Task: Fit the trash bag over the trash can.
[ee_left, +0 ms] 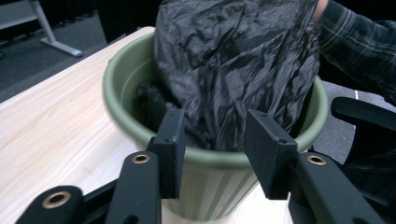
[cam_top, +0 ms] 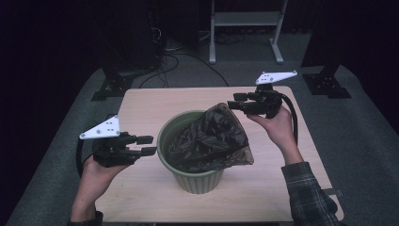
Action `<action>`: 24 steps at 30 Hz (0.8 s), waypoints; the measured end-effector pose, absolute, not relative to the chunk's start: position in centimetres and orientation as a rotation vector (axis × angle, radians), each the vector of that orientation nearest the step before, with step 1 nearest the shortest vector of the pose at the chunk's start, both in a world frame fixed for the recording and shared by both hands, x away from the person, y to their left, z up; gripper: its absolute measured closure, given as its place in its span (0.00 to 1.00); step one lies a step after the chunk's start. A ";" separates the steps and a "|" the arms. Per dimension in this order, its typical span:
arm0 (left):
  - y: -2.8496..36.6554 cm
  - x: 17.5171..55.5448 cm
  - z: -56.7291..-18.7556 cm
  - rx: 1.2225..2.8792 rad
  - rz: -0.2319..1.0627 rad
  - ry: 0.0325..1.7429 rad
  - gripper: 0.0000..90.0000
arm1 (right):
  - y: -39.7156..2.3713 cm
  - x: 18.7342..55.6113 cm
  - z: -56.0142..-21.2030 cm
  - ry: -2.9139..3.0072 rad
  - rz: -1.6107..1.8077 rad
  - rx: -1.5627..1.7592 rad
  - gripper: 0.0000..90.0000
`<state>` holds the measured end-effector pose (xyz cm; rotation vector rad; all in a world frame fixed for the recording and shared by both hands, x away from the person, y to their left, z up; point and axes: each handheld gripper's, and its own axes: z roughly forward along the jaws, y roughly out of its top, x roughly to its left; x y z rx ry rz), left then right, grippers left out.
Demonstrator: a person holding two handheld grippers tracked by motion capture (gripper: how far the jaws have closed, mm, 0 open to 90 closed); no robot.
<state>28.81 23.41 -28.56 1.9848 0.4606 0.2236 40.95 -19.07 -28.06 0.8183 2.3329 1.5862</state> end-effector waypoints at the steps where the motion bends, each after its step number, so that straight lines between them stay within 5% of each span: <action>1: 23.0 28.8 -28.4 1.982 0.216 0.448 0.62 | -19.0 41.0 -28.1 2.335 1.587 0.818 0.58; 24: 14.2 29.2 -25.5 1.975 0.133 0.221 0.31 | -18.6 41.1 -27.6 2.337 1.591 0.816 0.58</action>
